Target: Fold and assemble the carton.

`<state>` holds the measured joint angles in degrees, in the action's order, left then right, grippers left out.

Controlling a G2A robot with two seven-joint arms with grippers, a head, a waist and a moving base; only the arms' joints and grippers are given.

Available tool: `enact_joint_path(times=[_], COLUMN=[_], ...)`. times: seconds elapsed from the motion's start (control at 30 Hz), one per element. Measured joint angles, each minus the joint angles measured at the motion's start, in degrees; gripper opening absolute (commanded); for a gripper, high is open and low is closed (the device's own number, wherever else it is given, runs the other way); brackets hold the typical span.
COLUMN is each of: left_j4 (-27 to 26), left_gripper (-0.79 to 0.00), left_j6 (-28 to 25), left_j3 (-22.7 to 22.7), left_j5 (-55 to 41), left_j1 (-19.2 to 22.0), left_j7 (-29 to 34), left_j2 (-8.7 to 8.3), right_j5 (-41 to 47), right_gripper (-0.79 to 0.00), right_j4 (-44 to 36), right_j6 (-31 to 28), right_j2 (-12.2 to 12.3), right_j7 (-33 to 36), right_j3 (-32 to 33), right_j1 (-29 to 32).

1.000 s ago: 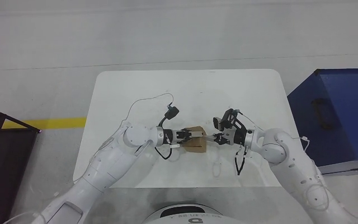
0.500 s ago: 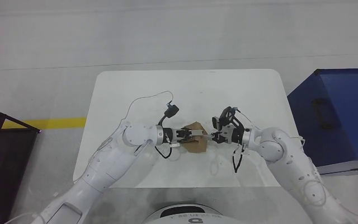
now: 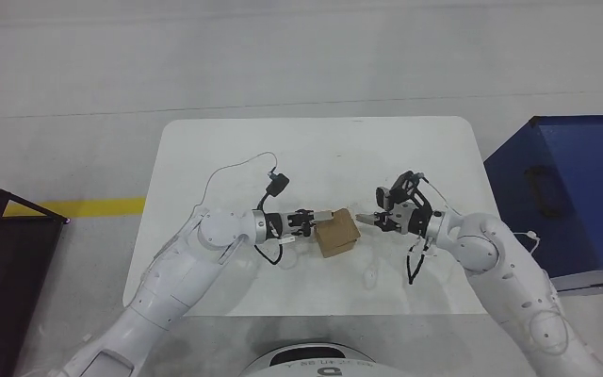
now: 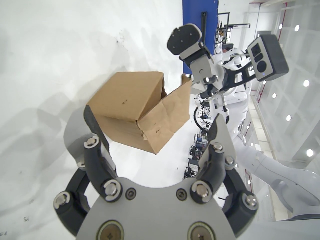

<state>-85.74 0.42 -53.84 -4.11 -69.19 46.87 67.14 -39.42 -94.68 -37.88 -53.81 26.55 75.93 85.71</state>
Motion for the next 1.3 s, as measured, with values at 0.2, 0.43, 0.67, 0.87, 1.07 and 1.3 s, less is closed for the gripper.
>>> enact_joint_path(times=[0.2,0.43,0.67,0.87,1.07,1.3], left_j4=[-2.1,-3.46,-3.93,-3.92,-4.16,-4.4], left_gripper=[-0.102,-0.139,-0.129,-0.117,-0.114,-0.086], left_j6=[-0.2,-1.31,-1.98,-2.87,-3.16,-3.15], left_j3=[-0.44,-0.08,0.47,0.13,-0.47,-1.06], left_j5=[-0.26,0.56,1.04,0.9,1.01,1.03], left_j1=[-2.6,-5.01,-5.84,-6.22,-6.63,-6.98], left_j7=[-1.28,-5.14,-6.58,-7.55,-7.75,-7.93], left_j2=[-0.28,-0.25,-0.14,-0.14,-0.28,-0.4], right_j5=[2.73,11.38,12.81,13.21,14.13,18.85], right_gripper=[-0.142,-0.237,-0.336,-0.745,-0.785,-0.089], right_j4=[-3.9,-3.99,-4.73,-5.72,-6.1,-4.57], right_j6=[-2.67,0.17,4.56,6.55,8.12,11.66], right_j2=[0.53,0.63,0.36,0.23,0.32,0.08], right_j7=[4.31,10.24,13.9,12.89,13.65,12.04], right_j3=[0.61,-0.97,-3.66,-4.02,-3.9,-3.78], right_j1=[2.06,1.11,-0.27,-0.79,-0.21,0.06])
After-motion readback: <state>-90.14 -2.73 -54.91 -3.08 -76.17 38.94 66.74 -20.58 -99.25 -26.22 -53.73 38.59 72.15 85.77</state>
